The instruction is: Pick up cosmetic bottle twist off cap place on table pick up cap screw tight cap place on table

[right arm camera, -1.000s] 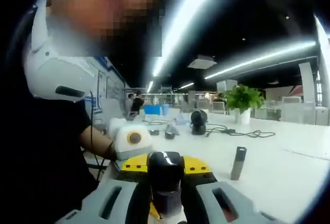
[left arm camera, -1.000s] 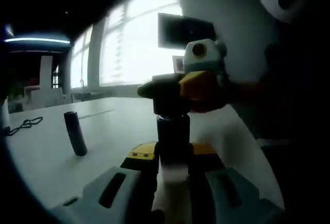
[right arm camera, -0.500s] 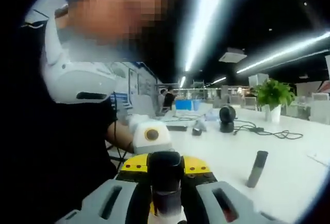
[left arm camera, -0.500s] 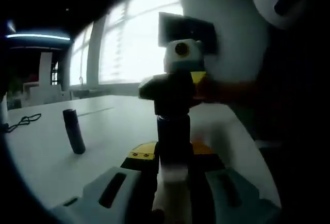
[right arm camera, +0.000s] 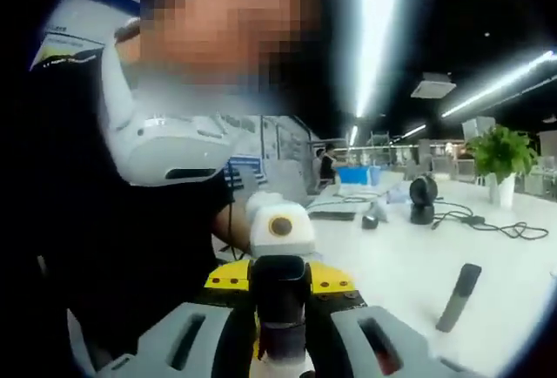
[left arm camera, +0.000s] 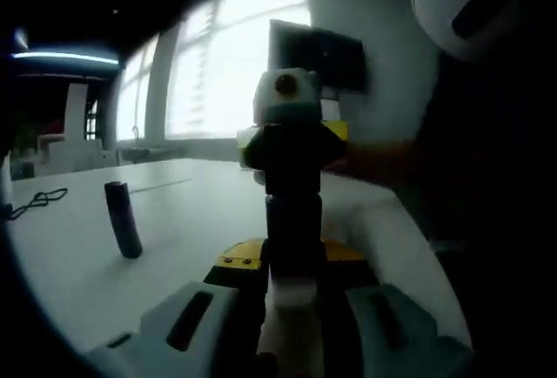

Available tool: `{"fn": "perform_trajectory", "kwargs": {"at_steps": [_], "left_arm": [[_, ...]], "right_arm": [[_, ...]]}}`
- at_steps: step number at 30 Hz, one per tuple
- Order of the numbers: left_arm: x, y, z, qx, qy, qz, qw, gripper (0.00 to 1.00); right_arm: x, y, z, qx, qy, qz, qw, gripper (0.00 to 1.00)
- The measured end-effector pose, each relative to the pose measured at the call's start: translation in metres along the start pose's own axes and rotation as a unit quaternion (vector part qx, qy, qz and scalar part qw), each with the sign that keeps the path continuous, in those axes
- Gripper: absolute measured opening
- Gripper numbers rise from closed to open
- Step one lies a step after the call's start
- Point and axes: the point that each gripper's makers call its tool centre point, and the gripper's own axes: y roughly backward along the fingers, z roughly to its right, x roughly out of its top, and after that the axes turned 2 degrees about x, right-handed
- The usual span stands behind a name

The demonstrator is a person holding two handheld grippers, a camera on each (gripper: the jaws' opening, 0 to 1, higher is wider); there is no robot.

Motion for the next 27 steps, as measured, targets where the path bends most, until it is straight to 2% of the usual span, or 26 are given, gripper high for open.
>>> {"fn": "perform_trajectory", "kwargs": {"at_steps": [8,12,14,17,22,24,27], "left_arm": [[0.0,-0.001,0.003,-0.006,-0.005,0.001,1.0,0.12],[-0.001,-0.001,0.001,-0.002,-0.005,0.0,1.0,0.12],[0.0,-0.001,-0.001,0.001,-0.004,0.0,1.0,0.12],[-0.001,-0.001,-0.001,0.001,-0.007,0.0,1.0,0.12],[0.0,0.0,-0.001,0.002,-0.01,0.001,1.0,0.12],[0.0,0.0,-0.001,0.002,-0.011,0.001,0.9999,0.12],[0.0,0.0,-0.001,0.003,-0.014,0.002,0.9999,0.12]], "right_arm": [[0.0,0.001,-0.005,0.002,0.011,-0.007,0.9999,0.16],[-0.001,-0.001,-0.002,-0.019,0.003,-0.007,0.9998,0.16],[-0.005,0.0,0.003,-0.041,0.001,-0.02,0.999,0.18],[-0.011,-0.001,0.007,-0.076,0.002,-0.033,0.9966,0.27],[-0.001,-0.003,-0.001,-0.133,-0.013,0.013,0.991,0.32],[0.001,-0.001,0.001,-0.171,-0.006,0.02,0.985,0.34],[0.008,0.001,0.004,-0.235,-0.005,0.041,0.9712,0.36]]}}
